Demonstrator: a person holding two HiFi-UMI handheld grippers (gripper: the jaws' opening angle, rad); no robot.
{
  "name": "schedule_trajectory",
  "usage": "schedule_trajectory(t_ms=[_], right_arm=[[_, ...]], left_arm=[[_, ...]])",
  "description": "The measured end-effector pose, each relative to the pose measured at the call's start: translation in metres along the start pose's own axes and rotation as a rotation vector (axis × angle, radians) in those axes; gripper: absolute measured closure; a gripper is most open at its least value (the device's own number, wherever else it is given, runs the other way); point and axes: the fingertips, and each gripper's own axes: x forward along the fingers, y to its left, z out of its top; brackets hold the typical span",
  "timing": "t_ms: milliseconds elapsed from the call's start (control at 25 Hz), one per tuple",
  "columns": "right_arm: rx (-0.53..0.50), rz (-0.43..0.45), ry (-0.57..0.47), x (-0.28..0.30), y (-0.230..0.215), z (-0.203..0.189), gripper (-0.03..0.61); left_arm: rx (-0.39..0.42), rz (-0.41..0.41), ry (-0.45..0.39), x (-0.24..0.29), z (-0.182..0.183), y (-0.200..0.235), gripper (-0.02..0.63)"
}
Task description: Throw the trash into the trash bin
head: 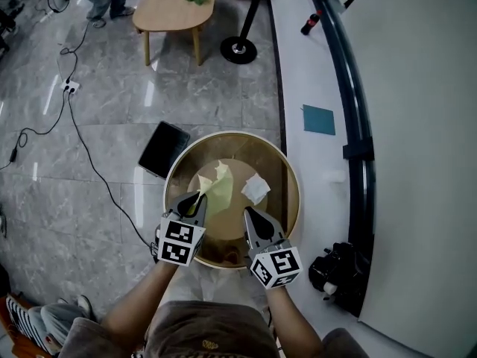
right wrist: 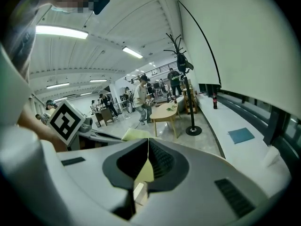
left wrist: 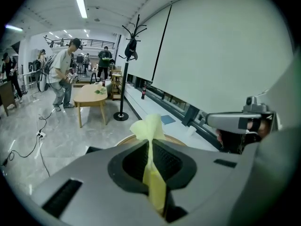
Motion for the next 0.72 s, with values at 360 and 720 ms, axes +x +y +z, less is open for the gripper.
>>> schedule_trajectory(t_ms=[360, 720], right_arm=[[-0.017, 0.068, 0.038, 0.046, 0.022, 0.006, 0.558], [-0.04, 0.202, 0.052, 0.136, 0.082, 0.026, 0.558]], left_arm=[[-0.058, 0.078, -0.031, -0.007, 0.012, 0.056, 0.577], [-0.126, 0.232, -0.048, -0.051, 0.017, 0.166, 0.577]])
